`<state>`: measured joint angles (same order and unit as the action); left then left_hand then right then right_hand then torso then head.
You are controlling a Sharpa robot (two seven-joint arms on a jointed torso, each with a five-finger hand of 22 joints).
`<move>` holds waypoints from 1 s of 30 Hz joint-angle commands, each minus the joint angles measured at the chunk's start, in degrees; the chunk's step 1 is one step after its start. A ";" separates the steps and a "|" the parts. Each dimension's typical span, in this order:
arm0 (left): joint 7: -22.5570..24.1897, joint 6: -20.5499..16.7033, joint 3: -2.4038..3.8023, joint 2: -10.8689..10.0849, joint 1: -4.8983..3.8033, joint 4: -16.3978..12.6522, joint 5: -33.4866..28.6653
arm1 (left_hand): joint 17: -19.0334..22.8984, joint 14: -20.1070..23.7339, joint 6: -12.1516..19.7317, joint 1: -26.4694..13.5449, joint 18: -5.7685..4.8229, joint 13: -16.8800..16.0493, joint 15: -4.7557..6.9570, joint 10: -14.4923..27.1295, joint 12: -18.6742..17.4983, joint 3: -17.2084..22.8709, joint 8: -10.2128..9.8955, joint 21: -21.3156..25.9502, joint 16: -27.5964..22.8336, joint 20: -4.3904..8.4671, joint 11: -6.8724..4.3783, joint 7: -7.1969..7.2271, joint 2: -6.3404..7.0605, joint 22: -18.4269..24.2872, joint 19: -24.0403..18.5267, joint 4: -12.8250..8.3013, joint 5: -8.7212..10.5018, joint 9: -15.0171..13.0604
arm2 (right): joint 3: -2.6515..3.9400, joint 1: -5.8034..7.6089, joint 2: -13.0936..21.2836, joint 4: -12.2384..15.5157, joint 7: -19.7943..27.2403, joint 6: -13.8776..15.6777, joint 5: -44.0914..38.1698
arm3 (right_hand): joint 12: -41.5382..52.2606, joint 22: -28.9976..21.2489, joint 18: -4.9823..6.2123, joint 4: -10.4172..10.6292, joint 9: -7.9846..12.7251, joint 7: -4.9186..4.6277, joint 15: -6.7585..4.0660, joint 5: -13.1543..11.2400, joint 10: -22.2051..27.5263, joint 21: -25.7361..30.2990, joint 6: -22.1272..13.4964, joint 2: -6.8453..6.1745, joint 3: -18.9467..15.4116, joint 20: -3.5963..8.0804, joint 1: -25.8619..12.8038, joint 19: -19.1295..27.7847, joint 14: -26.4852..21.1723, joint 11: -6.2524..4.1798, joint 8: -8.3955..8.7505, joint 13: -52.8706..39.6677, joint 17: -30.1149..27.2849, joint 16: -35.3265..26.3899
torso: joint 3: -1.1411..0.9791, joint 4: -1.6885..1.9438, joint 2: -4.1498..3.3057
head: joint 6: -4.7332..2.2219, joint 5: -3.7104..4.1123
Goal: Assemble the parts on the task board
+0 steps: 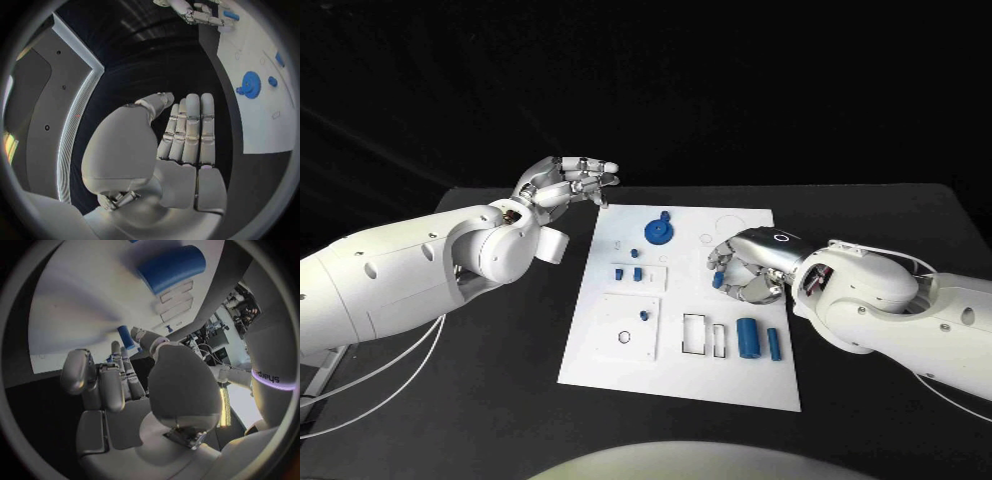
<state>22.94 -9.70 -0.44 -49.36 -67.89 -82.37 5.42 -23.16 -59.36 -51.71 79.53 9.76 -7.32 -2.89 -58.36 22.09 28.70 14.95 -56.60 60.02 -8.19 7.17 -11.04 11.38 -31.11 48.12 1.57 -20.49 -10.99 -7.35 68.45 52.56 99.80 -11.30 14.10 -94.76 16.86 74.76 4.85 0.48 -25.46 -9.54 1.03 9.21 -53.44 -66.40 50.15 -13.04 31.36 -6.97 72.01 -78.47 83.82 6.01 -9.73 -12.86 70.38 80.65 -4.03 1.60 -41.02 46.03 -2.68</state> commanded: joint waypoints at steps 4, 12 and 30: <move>0.37 0.78 0.05 -0.02 -0.04 -0.04 0.19 | 0.10 0.31 0.41 0.29 0.75 -0.05 -0.04 0.49 0.22 -0.12 -0.32 0.24 -0.34 -0.22 0.02 -0.13 -0.17 0.09 -0.35 -0.30 -0.37 0.07 | -0.02 -0.09 -0.20 -0.10 -0.27 -1.44 -1.33 | 0.49 1.12 0.23 0.86 0.01 0.47 -0.10 -0.02 -3.66 -1.70 2.84 1.23 0.44 0.13 0.78 -1.36 1.89 -0.29 -1.14 1.26 -0.03 -0.27 | -0.01 -0.04 0.00 | 0.14 0.01; 0.28 0.83 0.05 -0.07 -0.04 -0.03 0.19 | 0.11 0.33 0.36 0.27 0.75 -0.08 -0.04 0.48 0.28 -0.18 -0.29 0.26 -0.36 -0.24 0.02 -0.13 -0.22 0.10 -0.37 -0.36 -0.36 0.08 | -0.03 -0.18 -0.43 -0.31 -0.47 0.28 -1.01 | -0.12 2.23 -0.09 2.04 -0.18 1.15 -0.77 -0.89 -7.73 -3.17 5.55 2.77 2.06 0.80 1.11 -2.30 2.10 -1.18 -2.21 2.55 0.13 -0.08 | -0.02 -0.03 0.03 | 0.19 0.02; 0.05 1.01 0.05 -0.12 -0.05 0.02 0.19 | 0.11 0.33 0.36 0.27 0.75 -0.08 -0.04 0.48 0.28 -0.18 -0.29 0.26 -0.36 -0.24 0.02 -0.13 -0.22 0.10 -0.37 -0.36 -0.36 0.08 | -0.04 -0.77 -1.04 -0.20 -3.64 5.48 -2.68 | -0.80 3.13 -0.34 2.37 -1.07 1.95 -1.51 -2.41 -10.94 -4.23 7.82 4.91 3.36 1.50 2.12 -2.96 2.25 -2.05 -3.94 3.14 0.15 0.02 | 0.04 0.05 0.03 | 0.37 0.26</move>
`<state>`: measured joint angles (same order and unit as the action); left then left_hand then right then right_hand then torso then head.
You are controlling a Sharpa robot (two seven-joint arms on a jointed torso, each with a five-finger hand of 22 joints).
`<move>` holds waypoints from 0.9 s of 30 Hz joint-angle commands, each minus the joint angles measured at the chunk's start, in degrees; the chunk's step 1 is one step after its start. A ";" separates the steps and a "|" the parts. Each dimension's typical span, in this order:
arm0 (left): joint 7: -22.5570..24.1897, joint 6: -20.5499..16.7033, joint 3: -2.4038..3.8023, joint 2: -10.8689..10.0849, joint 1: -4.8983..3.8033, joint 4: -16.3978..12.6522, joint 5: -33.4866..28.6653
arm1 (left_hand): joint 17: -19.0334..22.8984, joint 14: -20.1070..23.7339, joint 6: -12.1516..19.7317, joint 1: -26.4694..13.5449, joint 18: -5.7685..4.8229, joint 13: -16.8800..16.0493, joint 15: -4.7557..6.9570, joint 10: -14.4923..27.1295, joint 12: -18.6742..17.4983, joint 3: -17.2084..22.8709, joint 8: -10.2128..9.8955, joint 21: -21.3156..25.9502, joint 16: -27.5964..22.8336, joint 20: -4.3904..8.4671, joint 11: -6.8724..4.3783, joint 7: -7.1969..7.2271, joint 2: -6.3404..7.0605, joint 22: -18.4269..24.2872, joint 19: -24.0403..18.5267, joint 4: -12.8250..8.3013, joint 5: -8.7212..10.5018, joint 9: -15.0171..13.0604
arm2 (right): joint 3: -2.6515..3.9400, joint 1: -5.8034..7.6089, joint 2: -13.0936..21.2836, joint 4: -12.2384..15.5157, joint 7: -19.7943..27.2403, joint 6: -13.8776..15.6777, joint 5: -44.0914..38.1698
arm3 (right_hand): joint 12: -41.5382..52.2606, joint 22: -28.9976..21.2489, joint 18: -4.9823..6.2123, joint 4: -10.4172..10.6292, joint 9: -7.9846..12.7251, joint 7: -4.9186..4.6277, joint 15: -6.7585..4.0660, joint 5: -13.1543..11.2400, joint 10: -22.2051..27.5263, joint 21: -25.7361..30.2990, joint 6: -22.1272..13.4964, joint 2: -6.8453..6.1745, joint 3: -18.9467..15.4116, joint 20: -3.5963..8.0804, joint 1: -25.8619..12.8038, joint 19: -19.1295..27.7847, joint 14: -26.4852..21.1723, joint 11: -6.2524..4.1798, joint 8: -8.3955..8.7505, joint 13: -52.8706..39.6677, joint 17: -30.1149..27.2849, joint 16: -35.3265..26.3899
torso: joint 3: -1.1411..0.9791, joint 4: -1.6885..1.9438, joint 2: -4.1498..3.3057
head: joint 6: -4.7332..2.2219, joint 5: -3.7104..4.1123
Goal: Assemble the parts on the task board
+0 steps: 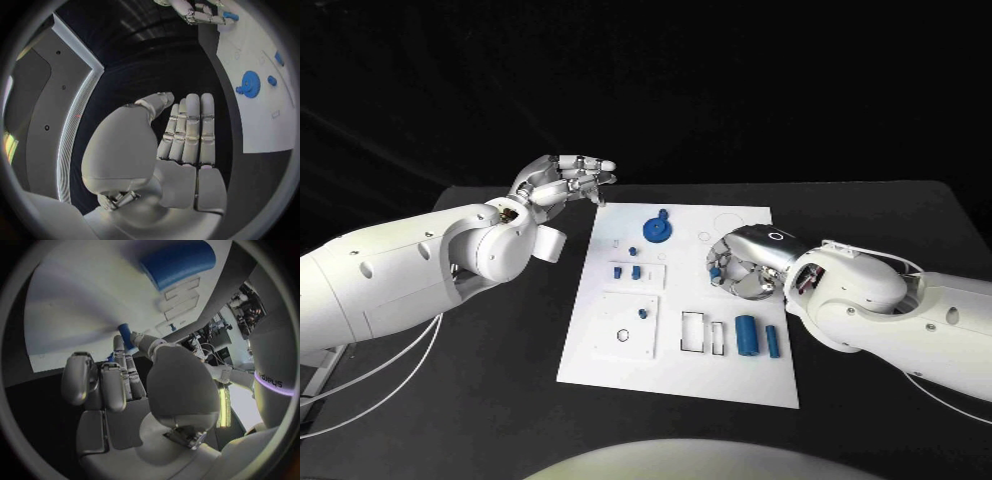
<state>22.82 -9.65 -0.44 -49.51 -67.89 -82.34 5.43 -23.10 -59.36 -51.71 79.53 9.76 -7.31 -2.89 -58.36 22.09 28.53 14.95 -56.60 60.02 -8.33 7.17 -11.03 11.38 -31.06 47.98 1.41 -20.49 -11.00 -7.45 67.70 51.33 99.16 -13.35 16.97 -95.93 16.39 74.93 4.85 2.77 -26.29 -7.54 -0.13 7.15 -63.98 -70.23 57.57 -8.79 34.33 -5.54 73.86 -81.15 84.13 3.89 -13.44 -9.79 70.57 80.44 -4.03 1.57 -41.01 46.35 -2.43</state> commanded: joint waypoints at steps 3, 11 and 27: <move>0.17 0.95 0.04 0.03 -0.05 0.16 0.17 | 0.05 0.33 0.36 0.27 0.75 -0.10 -0.04 0.48 0.28 -0.02 -0.29 0.26 -0.36 -0.09 0.02 -0.13 -0.22 0.05 -0.22 -0.20 -0.36 0.08 | 0.12 0.04 0.74 1.56 -1.63 3.63 -1.61 | -0.45 3.07 -0.38 -0.07 -0.38 -0.03 -0.41 -0.33 -0.61 -0.54 0.50 0.83 0.59 0.12 0.52 -0.36 1.94 0.02 -0.40 0.14 -0.08 0.22 | 0.07 0.05 0.08 | -0.01 -0.02; 0.22 0.98 0.04 0.29 -0.05 0.73 0.17 | 0.05 0.33 0.36 0.27 0.75 -0.10 -0.04 0.48 0.28 -0.02 -0.29 0.26 -0.36 -0.09 0.02 -0.13 -0.22 0.05 -0.22 -0.20 -0.36 0.08 | 0.79 1.01 2.09 6.64 -1.21 6.91 -1.40 | -0.58 3.38 -0.49 -0.24 -0.55 -0.02 -0.45 -0.14 -0.86 -0.99 0.63 0.96 0.78 0.18 0.76 -0.58 1.97 -0.01 -0.62 0.20 0.01 0.27 | 0.16 0.13 0.13 | -0.23 -0.07; 0.27 1.29 0.04 0.92 -0.03 1.39 0.17 | 0.07 0.35 0.36 0.21 0.76 -0.12 -0.05 0.54 0.32 -0.08 -0.28 0.30 -0.38 -0.11 0.03 -0.13 -0.31 0.07 -0.24 -0.22 -0.38 0.11 | 0.84 -0.89 -6.99 7.67 1.95 7.74 2.90 | -0.92 3.19 -0.41 -0.50 -0.76 -0.14 -0.45 0.38 -0.93 -0.61 0.59 0.96 0.96 0.22 0.96 -0.44 1.97 0.04 -0.80 0.35 -0.08 0.25 | 0.09 0.04 0.02 | -0.25 -1.09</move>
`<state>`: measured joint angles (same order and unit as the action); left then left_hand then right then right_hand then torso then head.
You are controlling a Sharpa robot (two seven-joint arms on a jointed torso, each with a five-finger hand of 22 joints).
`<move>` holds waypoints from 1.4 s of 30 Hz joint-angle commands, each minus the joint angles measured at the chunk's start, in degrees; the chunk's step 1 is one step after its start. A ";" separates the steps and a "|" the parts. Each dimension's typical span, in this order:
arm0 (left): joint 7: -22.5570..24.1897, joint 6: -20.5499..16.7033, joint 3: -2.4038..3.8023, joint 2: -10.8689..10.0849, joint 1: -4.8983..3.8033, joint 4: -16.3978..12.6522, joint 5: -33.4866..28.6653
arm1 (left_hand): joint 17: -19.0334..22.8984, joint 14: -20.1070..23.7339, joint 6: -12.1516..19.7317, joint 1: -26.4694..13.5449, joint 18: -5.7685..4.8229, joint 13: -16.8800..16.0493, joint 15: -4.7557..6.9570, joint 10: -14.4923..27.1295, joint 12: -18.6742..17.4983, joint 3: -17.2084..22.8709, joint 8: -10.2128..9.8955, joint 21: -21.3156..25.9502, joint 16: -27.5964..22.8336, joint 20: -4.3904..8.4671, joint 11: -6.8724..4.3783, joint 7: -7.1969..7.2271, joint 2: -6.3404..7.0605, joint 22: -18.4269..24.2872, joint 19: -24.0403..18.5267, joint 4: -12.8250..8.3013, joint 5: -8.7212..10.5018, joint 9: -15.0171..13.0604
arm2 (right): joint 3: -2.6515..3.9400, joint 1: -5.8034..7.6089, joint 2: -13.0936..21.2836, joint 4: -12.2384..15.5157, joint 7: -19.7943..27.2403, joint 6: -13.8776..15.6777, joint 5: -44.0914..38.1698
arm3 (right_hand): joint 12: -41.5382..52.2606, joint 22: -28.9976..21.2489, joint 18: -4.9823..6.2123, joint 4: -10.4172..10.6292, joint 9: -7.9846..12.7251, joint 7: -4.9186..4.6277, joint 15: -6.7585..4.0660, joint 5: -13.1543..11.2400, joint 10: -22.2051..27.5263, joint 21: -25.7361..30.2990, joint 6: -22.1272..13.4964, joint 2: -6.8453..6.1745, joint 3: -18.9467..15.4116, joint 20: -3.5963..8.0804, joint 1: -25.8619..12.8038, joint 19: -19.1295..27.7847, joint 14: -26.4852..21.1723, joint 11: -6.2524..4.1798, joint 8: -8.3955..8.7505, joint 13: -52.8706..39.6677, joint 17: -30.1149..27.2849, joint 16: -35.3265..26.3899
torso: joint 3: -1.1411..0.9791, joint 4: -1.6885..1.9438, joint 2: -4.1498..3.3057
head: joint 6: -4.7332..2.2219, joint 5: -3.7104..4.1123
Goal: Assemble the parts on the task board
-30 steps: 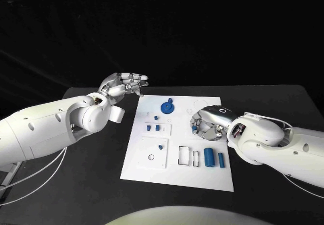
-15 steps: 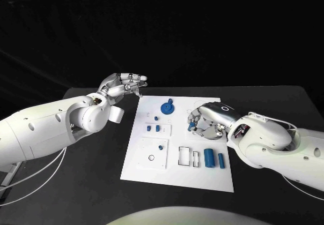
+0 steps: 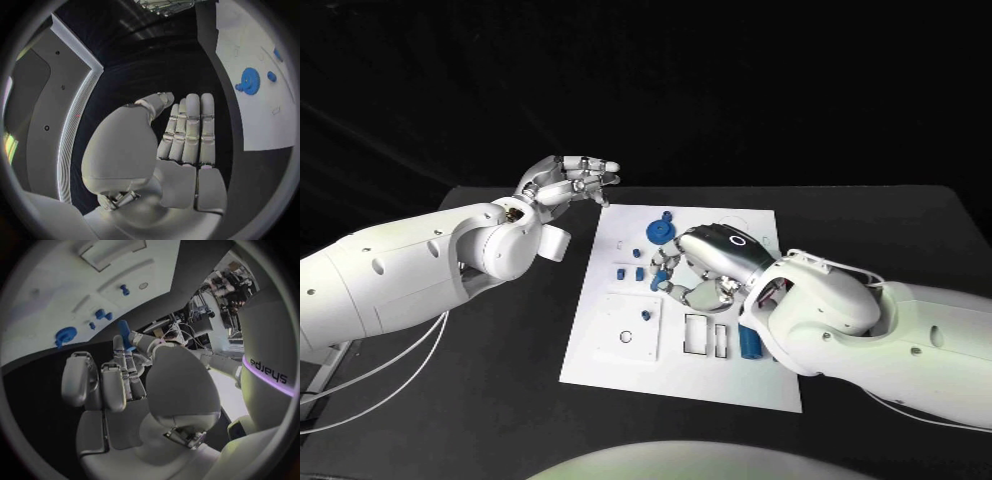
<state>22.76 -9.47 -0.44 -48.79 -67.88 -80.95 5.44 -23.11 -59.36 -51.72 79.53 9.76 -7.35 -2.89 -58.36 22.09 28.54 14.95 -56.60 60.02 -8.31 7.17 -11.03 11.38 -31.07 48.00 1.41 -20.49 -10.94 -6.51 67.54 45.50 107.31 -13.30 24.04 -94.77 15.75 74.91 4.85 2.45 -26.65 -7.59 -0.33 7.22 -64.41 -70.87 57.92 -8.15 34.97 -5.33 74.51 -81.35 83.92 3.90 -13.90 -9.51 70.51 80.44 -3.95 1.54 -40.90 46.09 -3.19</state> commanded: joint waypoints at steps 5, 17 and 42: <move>0.26 1.20 0.04 0.51 -0.04 0.11 0.16 | 0.08 0.35 0.36 0.21 0.76 -0.08 -0.05 0.54 0.32 -0.08 -0.28 0.30 -0.38 -0.14 0.03 -0.14 -0.32 0.08 -0.26 -0.23 -0.38 0.05 | -0.33 -3.09 -4.96 -1.91 3.17 0.11 2.51 | -0.39 3.07 -0.35 -0.26 -0.45 -0.14 -0.23 0.43 -0.49 0.27 0.16 0.31 0.35 0.02 0.34 -0.14 2.18 0.07 -0.36 0.11 -0.05 0.24 | -0.09 0.16 -0.15 | 0.15 -0.84; 0.20 1.38 0.04 0.87 -0.04 0.30 0.16 | 0.08 0.35 0.35 0.18 0.76 -0.09 -0.06 0.55 0.34 -0.11 -0.28 0.31 -0.39 -0.14 0.03 -0.13 -0.34 0.09 -0.27 -0.23 -0.38 0.06 | -1.17 -6.76 -9.85 -6.91 4.56 -2.11 2.79 | -0.52 3.00 -0.32 -0.40 -0.52 -0.20 -0.21 0.60 -0.49 0.43 0.05 0.29 0.39 0.01 0.42 -0.08 2.18 0.11 -0.38 0.16 -0.05 0.24 | -0.08 0.02 -0.18 | 0.79 -1.80; 0.03 1.57 0.04 0.85 -0.04 0.47 0.16 | 0.09 0.37 0.36 0.12 0.76 -0.11 -0.07 0.58 0.37 -0.16 -0.28 0.34 -0.41 -0.15 0.03 -0.13 -0.36 0.10 -0.28 -0.24 -0.39 0.07 | -1.46 -7.60 -10.49 -9.29 1.86 -6.15 -2.34 | -0.66 3.06 -0.35 -0.35 -0.64 -0.28 -0.13 0.67 -0.62 0.37 -0.03 0.18 0.21 -0.02 0.14 -0.11 2.18 0.20 -0.47 0.22 -0.12 0.23 | -0.12 -0.02 -0.08 | 1.16 -1.61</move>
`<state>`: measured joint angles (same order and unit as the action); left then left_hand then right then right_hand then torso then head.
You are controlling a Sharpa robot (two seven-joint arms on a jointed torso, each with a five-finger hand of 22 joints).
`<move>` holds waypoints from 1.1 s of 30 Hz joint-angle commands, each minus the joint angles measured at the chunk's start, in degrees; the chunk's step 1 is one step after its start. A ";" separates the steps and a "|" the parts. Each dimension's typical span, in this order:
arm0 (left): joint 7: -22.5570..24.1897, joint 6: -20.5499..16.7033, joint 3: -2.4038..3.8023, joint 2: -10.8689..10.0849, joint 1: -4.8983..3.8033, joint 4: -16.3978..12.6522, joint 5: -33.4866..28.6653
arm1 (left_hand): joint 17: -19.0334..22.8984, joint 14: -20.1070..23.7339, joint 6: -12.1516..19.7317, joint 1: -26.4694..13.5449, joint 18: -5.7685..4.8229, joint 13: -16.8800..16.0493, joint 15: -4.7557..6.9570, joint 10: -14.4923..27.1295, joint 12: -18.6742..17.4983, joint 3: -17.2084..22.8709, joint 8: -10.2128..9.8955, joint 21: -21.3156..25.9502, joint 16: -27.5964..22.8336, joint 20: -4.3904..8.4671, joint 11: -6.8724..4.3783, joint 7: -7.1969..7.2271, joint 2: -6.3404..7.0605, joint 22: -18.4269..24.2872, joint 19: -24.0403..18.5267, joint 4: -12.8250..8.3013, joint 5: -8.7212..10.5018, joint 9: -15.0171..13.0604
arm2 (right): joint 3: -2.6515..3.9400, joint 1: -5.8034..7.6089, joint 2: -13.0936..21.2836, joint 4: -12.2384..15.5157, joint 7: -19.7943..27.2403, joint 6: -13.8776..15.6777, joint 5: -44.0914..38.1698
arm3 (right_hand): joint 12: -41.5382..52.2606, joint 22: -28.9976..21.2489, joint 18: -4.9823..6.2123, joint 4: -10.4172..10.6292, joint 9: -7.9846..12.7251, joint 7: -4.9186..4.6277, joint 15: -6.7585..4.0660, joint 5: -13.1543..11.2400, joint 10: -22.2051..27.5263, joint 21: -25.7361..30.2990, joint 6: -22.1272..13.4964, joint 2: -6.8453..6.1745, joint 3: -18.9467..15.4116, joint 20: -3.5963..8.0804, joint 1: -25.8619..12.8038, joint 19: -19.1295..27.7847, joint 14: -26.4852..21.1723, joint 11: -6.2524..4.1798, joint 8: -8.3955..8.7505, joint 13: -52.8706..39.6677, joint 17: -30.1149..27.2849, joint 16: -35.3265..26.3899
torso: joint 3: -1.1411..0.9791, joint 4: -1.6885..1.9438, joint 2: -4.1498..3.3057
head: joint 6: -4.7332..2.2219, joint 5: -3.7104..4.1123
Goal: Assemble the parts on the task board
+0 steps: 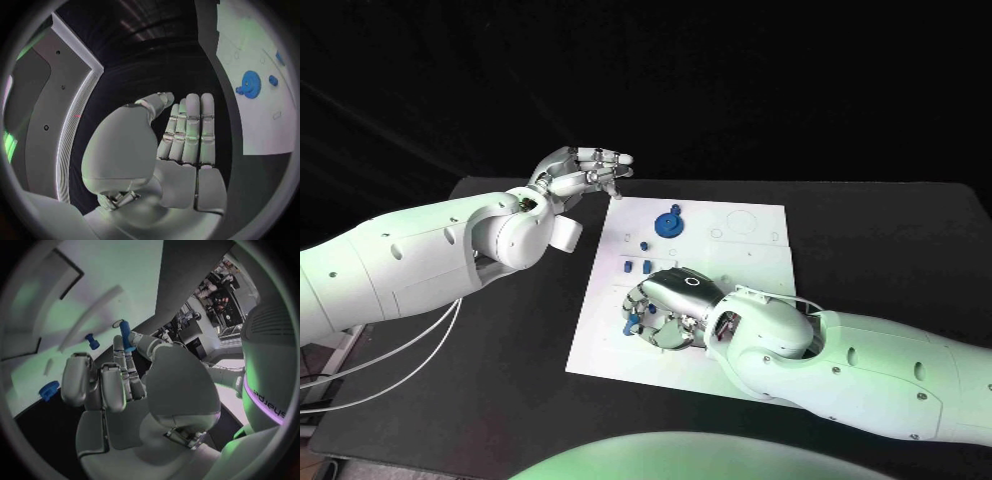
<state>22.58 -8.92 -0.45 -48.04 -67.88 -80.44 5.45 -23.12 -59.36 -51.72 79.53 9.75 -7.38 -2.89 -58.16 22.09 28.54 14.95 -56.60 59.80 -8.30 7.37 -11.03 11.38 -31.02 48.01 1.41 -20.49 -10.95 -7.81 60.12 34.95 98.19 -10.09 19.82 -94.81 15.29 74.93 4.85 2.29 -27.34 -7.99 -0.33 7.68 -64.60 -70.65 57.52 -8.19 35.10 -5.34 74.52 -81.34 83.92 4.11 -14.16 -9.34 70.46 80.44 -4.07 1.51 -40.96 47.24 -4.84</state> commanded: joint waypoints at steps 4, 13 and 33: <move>0.20 1.05 0.04 0.10 -0.04 0.00 0.15 | 0.09 0.37 0.36 0.12 0.76 -0.07 -0.07 0.37 0.36 -0.16 -0.28 0.34 -0.19 -0.16 -0.18 -0.13 -0.36 0.05 -0.29 -0.24 -0.39 0.09 | -0.16 -0.19 0.10 -0.09 -2.27 -0.79 -3.60 | -0.25 3.15 -0.38 -0.19 0.02 0.13 -0.13 0.22 -0.47 0.00 0.35 0.24 0.06 -0.03 0.09 -0.18 2.18 -0.02 -0.24 0.06 -0.08 0.22 | -0.03 0.05 -0.02 | -0.03 0.14; 0.10 1.12 0.04 0.09 -0.04 0.04 0.15 | 0.10 0.38 0.38 0.06 0.76 -0.08 -0.08 0.41 0.37 -0.19 -0.29 0.37 -0.20 -0.17 -0.17 -0.13 -0.39 0.07 -0.30 -0.22 -0.40 0.10 | -0.14 -0.26 0.62 0.65 -3.03 1.64 -4.94 | -0.26 3.25 -0.42 -0.22 0.00 0.15 -0.13 0.24 -0.50 -0.16 0.36 0.24 0.07 -0.03 0.11 -0.25 2.17 -0.04 -0.26 0.06 -0.13 0.20 | 0.03 0.12 -0.05 | -0.03 0.11; -0.06 1.11 0.04 -0.04 -0.04 0.01 0.16 | 0.10 0.38 0.38 0.06 0.76 -0.08 -0.08 0.41 0.37 -0.19 -0.29 0.37 -0.20 -0.17 -0.17 -0.13 -0.39 0.07 -0.30 -0.22 -0.40 0.10 | -0.09 -0.18 0.90 1.36 -2.72 -2.33 -4.54 | -0.51 3.26 -0.41 -0.10 -0.16 0.15 -0.10 -0.18 -0.66 -0.08 0.25 -0.11 -0.29 -0.06 -0.39 -0.22 2.11 0.01 -0.37 0.15 -0.44 0.07 | 0.05 0.11 -0.08 | 0.25 -0.01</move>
<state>22.30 -8.75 -0.45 -48.13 -67.88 -80.34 5.45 -23.07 -59.36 -51.71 79.53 9.75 -7.37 -2.89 -58.16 22.09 28.54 14.95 -56.60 59.80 -8.30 7.37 -11.03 11.38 -31.02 48.01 1.41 -20.83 -10.91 -7.91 59.95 35.98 99.43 -12.46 20.01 -98.56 14.94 74.91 4.85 2.28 -27.39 -7.88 -0.33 7.61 -65.02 -70.65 57.61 -8.50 35.09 -5.33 74.36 -81.34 83.92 4.10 -14.41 -9.27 70.12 80.44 -3.99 1.60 -41.02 47.46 -4.86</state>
